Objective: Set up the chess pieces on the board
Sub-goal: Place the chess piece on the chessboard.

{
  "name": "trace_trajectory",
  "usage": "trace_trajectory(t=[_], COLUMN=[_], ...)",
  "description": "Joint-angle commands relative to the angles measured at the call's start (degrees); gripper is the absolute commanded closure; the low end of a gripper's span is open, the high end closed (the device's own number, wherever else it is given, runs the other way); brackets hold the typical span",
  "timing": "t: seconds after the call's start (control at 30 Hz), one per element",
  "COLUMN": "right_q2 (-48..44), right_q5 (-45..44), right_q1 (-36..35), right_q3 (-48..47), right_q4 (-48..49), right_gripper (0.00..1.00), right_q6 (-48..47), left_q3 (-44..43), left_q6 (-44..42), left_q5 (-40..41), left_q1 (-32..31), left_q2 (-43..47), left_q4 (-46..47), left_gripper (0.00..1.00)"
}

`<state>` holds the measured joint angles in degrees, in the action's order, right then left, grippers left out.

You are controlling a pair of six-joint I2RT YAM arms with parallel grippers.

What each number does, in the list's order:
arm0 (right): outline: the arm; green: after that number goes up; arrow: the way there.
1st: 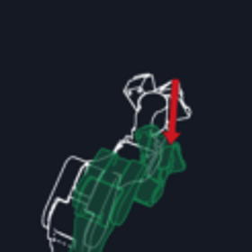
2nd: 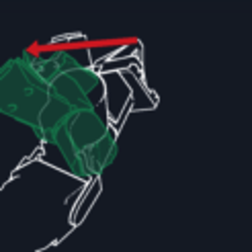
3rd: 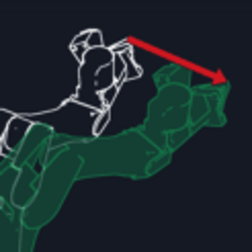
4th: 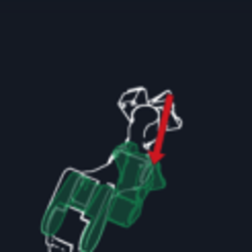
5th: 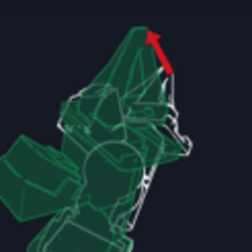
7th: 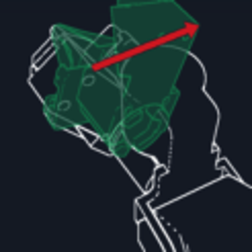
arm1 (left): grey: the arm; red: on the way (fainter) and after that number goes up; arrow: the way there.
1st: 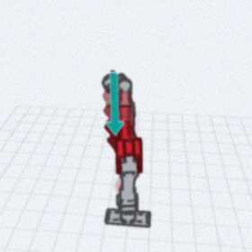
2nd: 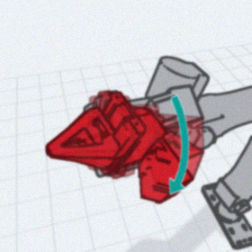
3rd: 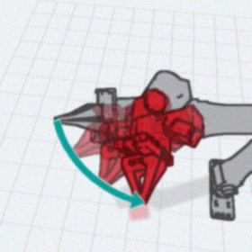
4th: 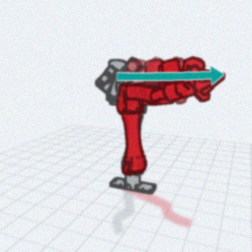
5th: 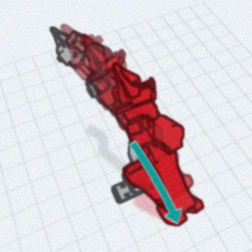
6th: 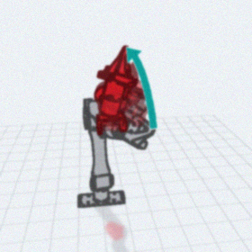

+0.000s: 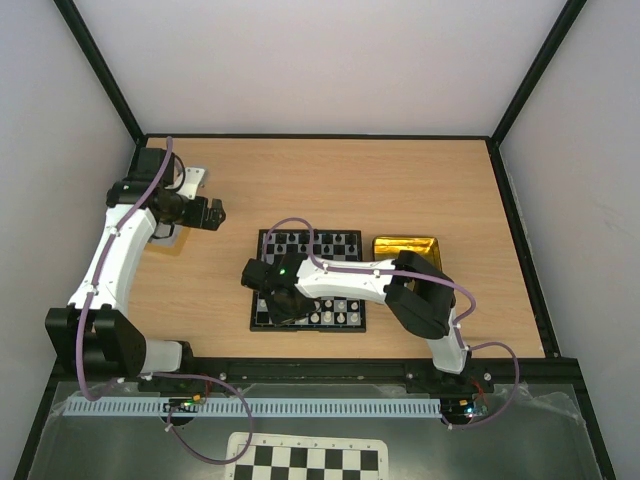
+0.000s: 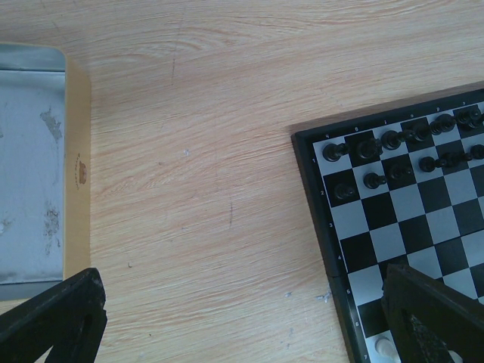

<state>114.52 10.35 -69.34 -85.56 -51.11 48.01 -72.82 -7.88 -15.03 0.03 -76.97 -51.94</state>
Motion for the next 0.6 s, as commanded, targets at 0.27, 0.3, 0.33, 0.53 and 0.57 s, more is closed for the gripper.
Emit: trace_trajectory(t=[0.27, 0.3, 0.33, 0.53, 0.57], right_q2=[-0.77, -0.71, -0.71, -0.58, -0.64], right_q5=[-0.46, -0.43, -0.34, 0.18, 0.24], right_q1=[0.30, 0.34, 0.35, 0.35, 0.35], right_q3=[1.40, 1.42, 1.41, 1.49, 1.45], right_q4=[-0.88, -0.86, -0.77, -0.51, -0.48], right_gripper=[0.88, 0.88, 0.88, 0.87, 0.87], right_q6=[0.61, 0.61, 0.60, 0.42, 0.42], left_q3=[-0.92, -0.92, -0.93, -0.92, -0.92], left_q6=[0.50, 0.49, 0.50, 0.50, 0.49], left_q5=[-0.77, -0.76, -0.79, -0.78, -0.79], left_q1=[0.32, 0.31, 0.32, 0.32, 0.32], left_q2=[0.06, 0.06, 0.06, 0.10, 0.07], left_q4=[0.01, 0.06, 0.01, -0.15, -0.15], left_gripper=[0.01, 0.01, 0.01, 0.01, 0.01])
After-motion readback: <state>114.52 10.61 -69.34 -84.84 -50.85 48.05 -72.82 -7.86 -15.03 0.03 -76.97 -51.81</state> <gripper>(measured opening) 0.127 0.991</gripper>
